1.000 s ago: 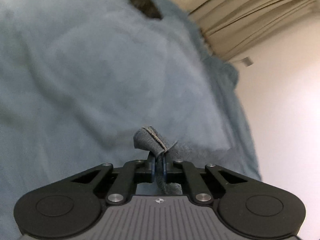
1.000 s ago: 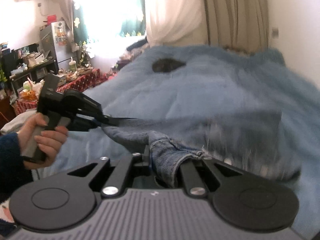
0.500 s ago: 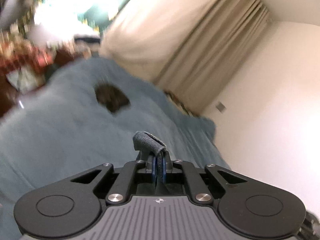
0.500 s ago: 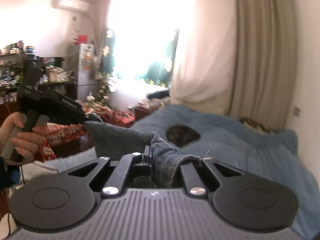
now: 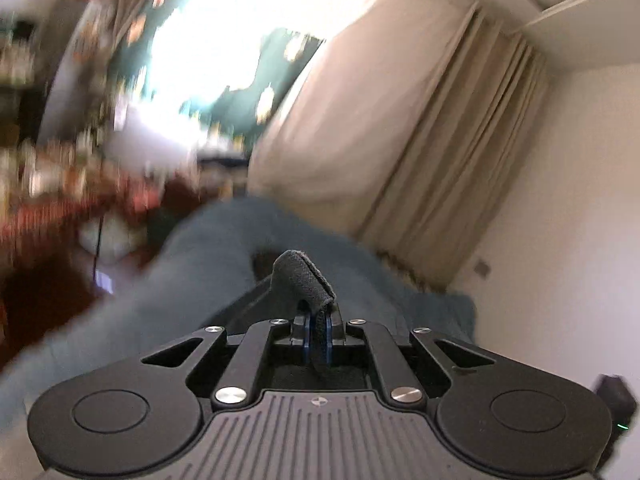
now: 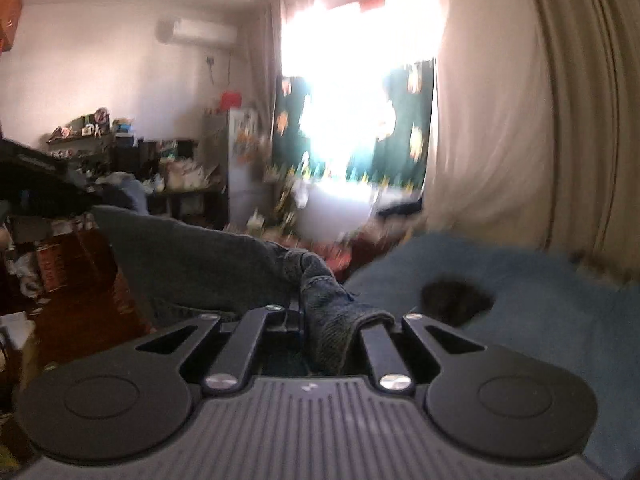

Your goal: Fold clothes

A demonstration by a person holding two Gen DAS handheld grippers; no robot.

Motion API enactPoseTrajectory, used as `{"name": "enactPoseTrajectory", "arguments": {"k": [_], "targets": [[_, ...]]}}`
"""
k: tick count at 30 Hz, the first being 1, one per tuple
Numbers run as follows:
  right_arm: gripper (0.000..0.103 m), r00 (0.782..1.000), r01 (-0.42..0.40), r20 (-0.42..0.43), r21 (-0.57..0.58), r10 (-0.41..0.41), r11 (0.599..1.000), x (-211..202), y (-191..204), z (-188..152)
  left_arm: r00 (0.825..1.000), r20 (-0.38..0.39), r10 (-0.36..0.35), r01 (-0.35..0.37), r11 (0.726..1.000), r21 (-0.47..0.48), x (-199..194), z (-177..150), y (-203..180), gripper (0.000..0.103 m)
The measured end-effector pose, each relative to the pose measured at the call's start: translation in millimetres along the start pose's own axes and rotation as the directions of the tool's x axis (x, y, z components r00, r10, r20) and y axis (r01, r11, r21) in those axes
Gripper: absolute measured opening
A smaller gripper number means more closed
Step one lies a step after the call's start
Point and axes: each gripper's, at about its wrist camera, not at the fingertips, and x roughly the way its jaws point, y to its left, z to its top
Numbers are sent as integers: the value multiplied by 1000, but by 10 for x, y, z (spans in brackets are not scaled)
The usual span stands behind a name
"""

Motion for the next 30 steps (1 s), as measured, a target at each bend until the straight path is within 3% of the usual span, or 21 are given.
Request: {"name": "enactPoseTrajectory", "arguments": {"k": [4,7,10,13,17,19,22,27,30], "targets": [[7,991,-31,-125,126,47,992,11,-291,-947,983,-185,2,-15,998,-68,170,-882,236,6],[8,972,-18,-225,227,70,974,-95,-555,-1696,945,-326,-4,-22,997,-75,342,-1558,298,6],[9,944,43,-324,300,60,953,-218,-801,-2451,884,-466,-41,-2,996,-91,521,-2243,250,6],[12,931,73,-358,364,67,929,-499,-896,-2974,812,-582,-49,3,997,-79,692,-2893,136,6],[15,916,110,-392,445,83,889,-896,-1001,-3638,731,-682,-27,15,1000,-23,838,-3487,-9,7],[19,910,107,-405,435,88,894,-998,-905,-3730,700,-714,-33,22,999,-25,841,-3686,-57,7],[22,903,89,-418,415,103,906,-1151,-767,-3768,677,-735,-43,38,999,-23,893,-3793,-67,7],[24,891,42,-431,385,140,922,-1367,-653,-3734,662,-746,-76,57,997,-51,968,-3757,7,7],[24,879,7,-449,354,163,935,-1421,-625,-3652,662,-744,-90,59,996,-68,978,-3656,119,7]]}}
